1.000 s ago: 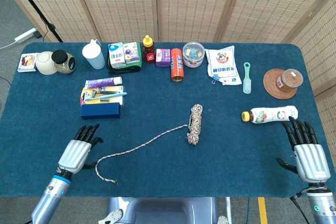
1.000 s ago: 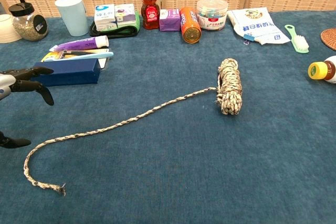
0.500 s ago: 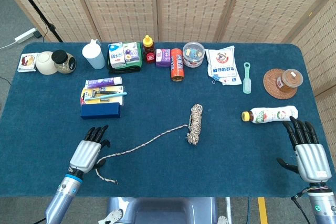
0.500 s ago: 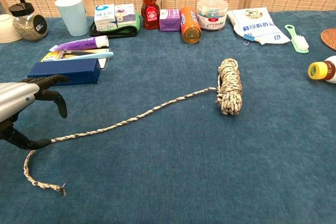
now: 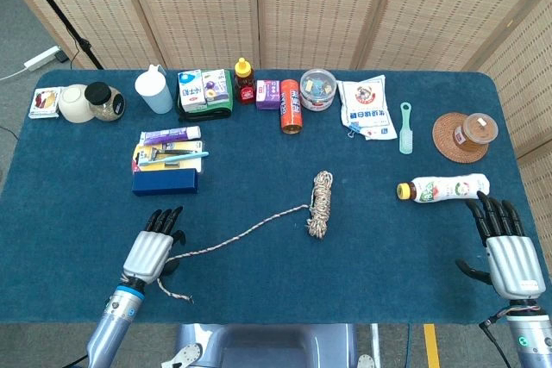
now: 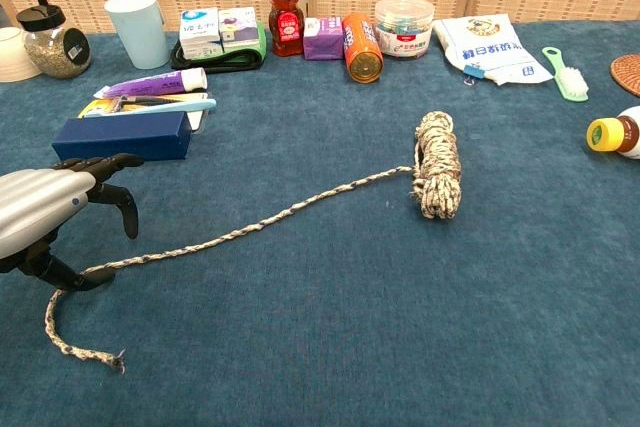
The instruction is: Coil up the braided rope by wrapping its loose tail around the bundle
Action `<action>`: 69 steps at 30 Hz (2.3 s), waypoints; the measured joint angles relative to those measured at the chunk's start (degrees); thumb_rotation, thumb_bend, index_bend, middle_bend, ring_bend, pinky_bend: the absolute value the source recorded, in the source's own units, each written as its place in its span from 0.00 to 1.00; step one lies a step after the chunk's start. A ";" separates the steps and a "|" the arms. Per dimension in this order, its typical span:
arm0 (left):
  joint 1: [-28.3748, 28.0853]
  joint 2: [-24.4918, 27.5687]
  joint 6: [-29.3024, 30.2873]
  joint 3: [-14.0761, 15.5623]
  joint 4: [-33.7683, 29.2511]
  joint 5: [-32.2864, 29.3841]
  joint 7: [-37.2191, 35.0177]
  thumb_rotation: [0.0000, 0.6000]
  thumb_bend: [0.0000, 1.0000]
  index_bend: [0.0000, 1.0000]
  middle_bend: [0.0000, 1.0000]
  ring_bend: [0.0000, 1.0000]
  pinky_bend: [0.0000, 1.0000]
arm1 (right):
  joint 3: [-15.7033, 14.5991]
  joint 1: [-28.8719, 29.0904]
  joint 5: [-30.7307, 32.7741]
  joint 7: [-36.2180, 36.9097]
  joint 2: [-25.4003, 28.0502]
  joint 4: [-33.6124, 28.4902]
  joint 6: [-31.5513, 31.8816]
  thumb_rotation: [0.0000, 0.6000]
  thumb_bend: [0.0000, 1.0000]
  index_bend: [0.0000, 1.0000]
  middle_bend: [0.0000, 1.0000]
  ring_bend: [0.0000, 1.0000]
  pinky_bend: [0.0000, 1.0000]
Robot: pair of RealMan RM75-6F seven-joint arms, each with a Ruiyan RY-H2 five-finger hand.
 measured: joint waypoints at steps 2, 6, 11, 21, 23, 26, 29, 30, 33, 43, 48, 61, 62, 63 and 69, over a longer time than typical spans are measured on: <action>-0.11 -0.15 -0.08 0.07 0.15 -0.27 0.20 1.00 0.26 0.45 0.00 0.00 0.00 | 0.01 -0.01 0.02 0.10 0.10 0.01 0.02 1.00 0.00 0.00 0.00 0.00 0.00; -0.36 -0.53 -0.14 0.08 0.31 -0.86 0.91 1.00 0.27 0.47 0.00 0.00 0.00 | 0.02 -0.01 0.02 0.50 0.19 0.12 0.01 1.00 0.00 0.00 0.00 0.00 0.00; -0.69 -1.10 0.05 0.02 0.70 -1.43 1.87 1.00 0.27 0.50 0.00 0.00 0.00 | 0.00 0.00 -0.03 0.83 0.32 0.05 0.00 1.00 0.00 0.00 0.00 0.00 0.00; -0.93 -1.37 0.26 -0.08 1.65 -2.75 2.43 1.00 0.30 0.51 0.00 0.00 0.00 | -0.05 0.03 -0.03 1.24 0.50 0.06 -0.11 1.00 0.00 0.00 0.00 0.00 0.00; -1.06 -1.37 0.17 -0.16 1.68 -3.15 2.54 1.00 0.33 0.51 0.00 0.00 0.00 | -0.05 0.03 -0.05 1.26 0.49 0.04 -0.09 1.00 0.00 0.00 0.00 0.00 0.00; -1.22 -1.18 0.13 -0.16 1.41 -3.41 2.68 1.00 0.35 0.51 0.00 0.00 0.00 | -0.11 0.05 -0.10 1.23 0.50 -0.02 -0.17 1.00 0.00 0.00 0.00 0.00 0.00; -1.30 -1.01 0.19 -0.07 1.18 -3.60 2.80 1.00 0.35 0.51 0.00 0.00 0.00 | -0.15 0.08 -0.16 1.19 0.48 -0.02 -0.21 1.00 0.00 0.00 0.00 0.00 0.00; -1.33 -0.99 0.18 -0.07 1.14 -3.71 2.80 1.00 0.35 0.51 0.00 0.00 0.00 | -0.17 0.08 -0.17 1.24 0.48 0.00 -0.21 1.00 0.00 0.00 0.00 0.00 0.00; -1.40 -0.89 0.06 0.01 0.99 -3.90 2.59 1.00 0.35 0.51 0.00 0.00 0.00 | -0.21 0.08 -0.25 1.34 0.50 0.03 -0.18 1.00 0.00 0.00 0.00 0.00 0.00; -1.59 -1.13 0.09 0.27 1.24 -4.66 3.21 1.00 0.37 0.52 0.00 0.00 0.00 | -0.27 0.10 -0.35 1.91 0.66 0.04 -0.22 1.00 0.00 0.00 0.00 0.00 0.00; -1.71 -1.16 0.02 0.34 1.15 -4.90 3.18 1.00 0.38 0.52 0.00 0.00 0.00 | -0.27 0.11 -0.30 2.06 0.72 0.15 -0.30 1.00 0.00 0.00 0.00 0.00 0.00; -1.91 -1.11 0.53 0.56 1.32 -4.62 2.90 1.00 0.40 0.54 0.00 0.00 0.00 | -0.35 0.20 -0.35 2.55 0.82 0.21 -0.48 1.00 0.00 0.00 0.00 0.00 0.00; -1.93 -1.12 0.55 0.56 1.36 -4.62 2.96 1.00 0.40 0.54 0.00 0.00 0.00 | -0.36 0.20 -0.35 2.54 0.84 0.23 -0.48 1.00 0.00 0.00 0.00 0.00 0.00; -1.95 -1.14 0.54 0.57 1.39 -4.67 2.98 1.00 0.40 0.54 0.00 0.00 0.00 | -0.37 0.20 -0.34 2.55 0.85 0.28 -0.49 1.00 0.00 0.00 0.00 0.00 0.00; -2.03 -1.10 0.62 0.56 1.47 -4.69 2.70 1.00 0.41 0.54 0.00 0.00 0.00 | -0.38 0.19 -0.36 2.71 0.87 0.44 -0.45 1.00 0.00 0.00 0.00 0.00 0.00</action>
